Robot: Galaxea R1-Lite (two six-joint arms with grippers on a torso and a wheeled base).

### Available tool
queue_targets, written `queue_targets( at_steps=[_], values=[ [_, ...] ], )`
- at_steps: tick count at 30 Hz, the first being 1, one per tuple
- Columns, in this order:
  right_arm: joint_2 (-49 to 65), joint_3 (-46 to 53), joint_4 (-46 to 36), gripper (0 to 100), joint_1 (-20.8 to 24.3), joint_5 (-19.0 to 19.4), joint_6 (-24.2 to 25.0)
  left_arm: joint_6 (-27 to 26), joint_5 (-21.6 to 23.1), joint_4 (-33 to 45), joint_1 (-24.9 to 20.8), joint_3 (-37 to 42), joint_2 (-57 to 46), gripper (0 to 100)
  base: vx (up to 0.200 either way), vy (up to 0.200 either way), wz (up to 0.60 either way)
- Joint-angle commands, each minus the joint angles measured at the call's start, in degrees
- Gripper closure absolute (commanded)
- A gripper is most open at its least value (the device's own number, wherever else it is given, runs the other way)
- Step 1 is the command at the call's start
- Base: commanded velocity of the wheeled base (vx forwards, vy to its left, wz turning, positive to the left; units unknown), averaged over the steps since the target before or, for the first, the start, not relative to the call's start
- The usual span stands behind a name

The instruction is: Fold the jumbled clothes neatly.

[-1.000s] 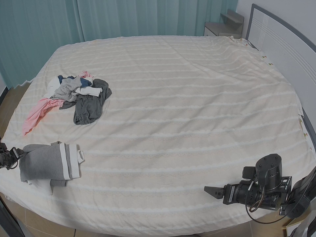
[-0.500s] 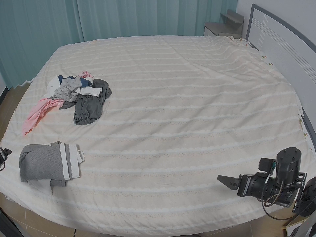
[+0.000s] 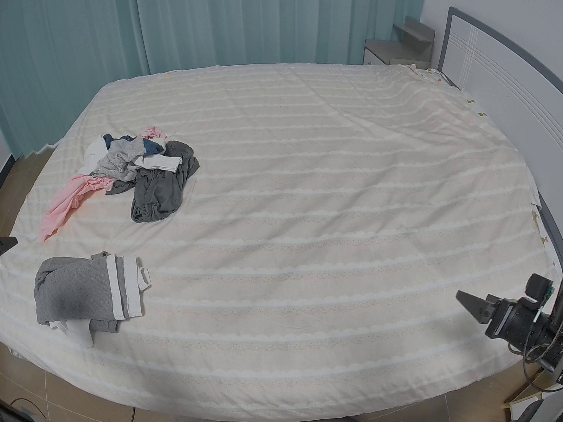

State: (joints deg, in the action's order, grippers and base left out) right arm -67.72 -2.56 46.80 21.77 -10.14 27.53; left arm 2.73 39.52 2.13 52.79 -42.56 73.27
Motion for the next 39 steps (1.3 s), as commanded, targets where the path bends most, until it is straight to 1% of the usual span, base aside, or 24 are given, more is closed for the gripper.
queue_targets(
  at_steps=[1, 3, 6, 7, 9, 12, 15, 16, 18, 20, 23, 25, 26, 27, 28, 29, 31, 33, 34, 35, 36, 37, 38, 39],
  values=[
    [21.3, 2.6, -7.3, 0, -13.3, -0.8, -7.9, -1.3, 3.6, 16.6, -23.6, -0.2, -22.3, 0, 0.000, 0.000, 0.00],
    [27.5, 2.6, -11.1, 0, -17.0, -0.8, -10.8, -1.2, 3.6, 21.2, -33.9, 0.2, -27.2, 0, 0.000, 0.000, 0.00],
    [33.0, 2.6, -16.0, 0, -21.2, -0.8, -12.8, -1.2, 4.4, 25.7, -39.4, 0.8, -32.0, 0, 0.000, 0.000, 0.00],
    [36.8, 2.6, -18.8, 0, -23.6, -0.6, -13.7, -1.2, 5.4, 28.5, -42.7, 1.9, -34.7, 0, 0.000, 0.000, 0.00],
    [41.7, 2.6, -23.5, 0, -25.5, 0.5, -15.0, -1.1, 6.7, 30.4, -45.9, 3.9, -38.3, 0, 0.000, 0.000, 0.00],
    [50.9, 2.6, -31.8, 0, -27.2, 3.8, -17.4, -1.1, 6.9, 29.6, -48.8, 9.3, -44.8, 0, 0.000, 0.000, 0.00],
    [61.1, 2.5, -41.6, 0, -28.5, 7.9, -21.9, -1.0, 6.7, 27.8, -49.0, 14.6, -52.3, 0, 0.000, 0.000, 0.00],
    [63.0, 2.5, -45.7, 0, -28.5, 8.3, -23.8, -0.9, 6.3, 26.9, -49.0, 17.0, -56.1, 0, 0.000, 0.000, 0.00],
    [62.0, 2.0, -47.5, 0, -28.5, 7.4, -23.2, -0.6, 5.3, 25.6, -49.0, 20.1, -62.6, 0, 0.000, 0.000, 0.00],
    [62.1, 1.8, -47.8, 0, -28.5, 7.6, -19.6, -0.3, 5.0, 25.2, -49.2, 22.0, -71.0, 0, 0.000, 0.000, 0.00],
    [62.1, 1.8, -47.9, 0, -28.5, 10.8, -18.5, -1.2, 3.6, 25.4, -49.9, 24.7, -73.3, 0, 0.000, 0.000, 0.00],
    [62.1, 1.8, -47.9, 0, -28.5, 11.5, -18.4, -2.4, -1.6, 24.9, -50.1, 27.5, -73.3, 0, 0.000, 0.000, 0.00],
    [62.1, 1.8, -47.9, 0, -28.5, 11.5, -18.4, -2.4, -1.6, 24.9, -50.1, 27.5, -73.3, 0, 0.000, 0.000, 0.00],
    [62.1, 1.9, -47.8, 0, -28.5, 11.9, -18.6, -3.7, -14.5, 21.5, -50.1, 30.7, -73.3, 0, 0.000, 0.000, 0.00],
    [62.1, 1.9, -47.6, 0, -28.5, 12.0, -18.8, -3.3, -20.9, 17.7, -50.1, 32.0, -73.3, 0, 0.000, 0.000, 0.00],
    [62.1, 1.9, -47.5, 0, -28.5, 12.0, -18.7, -3.0, -23.6, 15.4, -50.1, 32.9, -73.3, 0, 0.000, 0.000, 0.00],
    [62.1, 2.0, -47.2, 0, -28.5, 11.8, -18.6, -4.0, -32.8, 6.7, -50.1, 37.4, -73.3, 0, 0.000, 0.000, 0.00],
    [62.1, 2.2, -46.6, 0, -28.5, 11.6, -17.6, -5.5, -45.1, -5.5, -50.1, 42.6, -73.3, 0, 0.000, 0.000, 0.00],
    [62.1, 2.2, -46.6, 0, -28.5, 11.6, -17.5, -5.5, -46.0, -6.1, -50.1, 42.6, -73.3, 0, 0.000, 0.000, 0.00],
    [62.1, 2.2, -46.8, 0, -28.5, 11.7, -15.7, -5.2, -57.0, -5.4, -50.1, 42.6, -73.3, 0, 0.000, 0.000, 0.00],
    [62.1, 2.2, -46.8, 0, -28.5, 11.7, -15.7, -4.0, -59.6, -4.3, -50.1, 42.5, -73.3, 0, 0.000, 0.000, 0.00],
    [62.1, 2.2, -46.8, 0, -28.5, 11.8, -15.8, -3.0, -60.3, -3.8, -50.1, 42.4, -73.3, 0, 0.000, 0.000, 0.00],
    [62.1, 2.2, -46.7, 0, -28.5, 11.6, -17.2, 1.1, -60.0, -3.7, -50.2, 42.3, -73.3, 0, 0.000, 0.000, 0.00],
    [62.1, 2.2, -46.7, 0, -28.5, 11.7, -17.7, 1.1, -60.0, -3.7, -50.2, 42.3, -73.3, 0, 0.000, 0.000, 0.00]
  ],
)
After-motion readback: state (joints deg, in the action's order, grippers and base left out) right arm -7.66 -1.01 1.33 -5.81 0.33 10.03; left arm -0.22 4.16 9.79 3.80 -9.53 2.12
